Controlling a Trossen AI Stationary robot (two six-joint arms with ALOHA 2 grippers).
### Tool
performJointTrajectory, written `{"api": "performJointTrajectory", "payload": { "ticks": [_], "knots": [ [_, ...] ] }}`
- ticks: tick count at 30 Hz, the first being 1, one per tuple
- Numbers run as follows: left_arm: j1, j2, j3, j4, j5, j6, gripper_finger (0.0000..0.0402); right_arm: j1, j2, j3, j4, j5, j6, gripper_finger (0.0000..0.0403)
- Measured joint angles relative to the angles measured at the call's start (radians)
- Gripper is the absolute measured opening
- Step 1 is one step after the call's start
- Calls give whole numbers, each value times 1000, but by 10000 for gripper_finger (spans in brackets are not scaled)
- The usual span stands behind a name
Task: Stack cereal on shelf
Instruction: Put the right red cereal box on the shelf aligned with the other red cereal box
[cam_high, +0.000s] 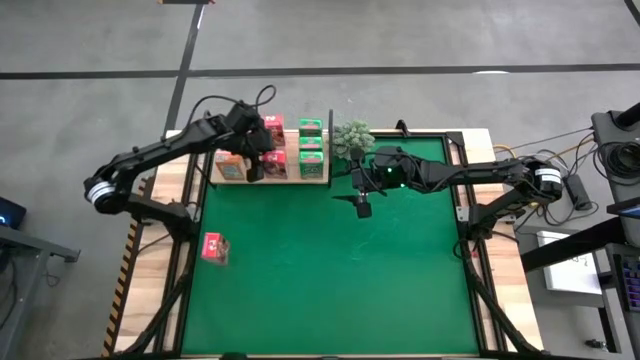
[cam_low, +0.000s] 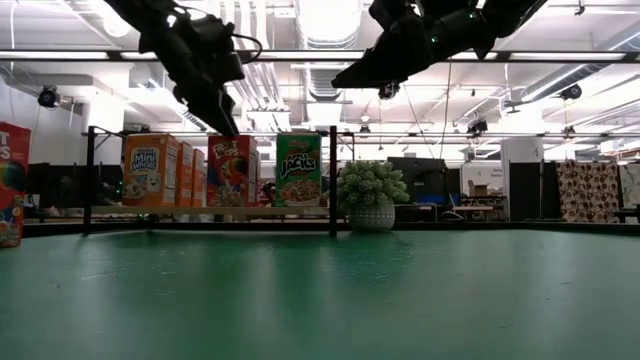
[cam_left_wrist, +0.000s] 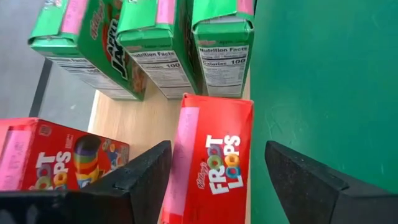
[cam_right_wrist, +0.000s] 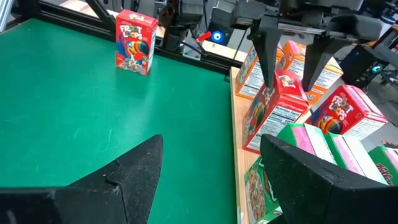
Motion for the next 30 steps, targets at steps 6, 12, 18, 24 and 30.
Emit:
{"api": "performJointTrajectory", "payload": {
  "ticks": [6,12,18,24,30],
  "knots": [
    [0,12,0,5,-26,1,240,0,0,0,0,0,2,258],
    [1,13,0,5,-28,7,230,0,0,0,0,0,2,262],
    [1,13,0,3,-61,15,201,0,0,0,-1,1,2,261],
    [0,13,0,2,-65,19,167,0,0,0,-8,1,3,264],
    [0,12,0,3,-97,47,156,0,1,0,-8,1,6,265]
  ]
}}
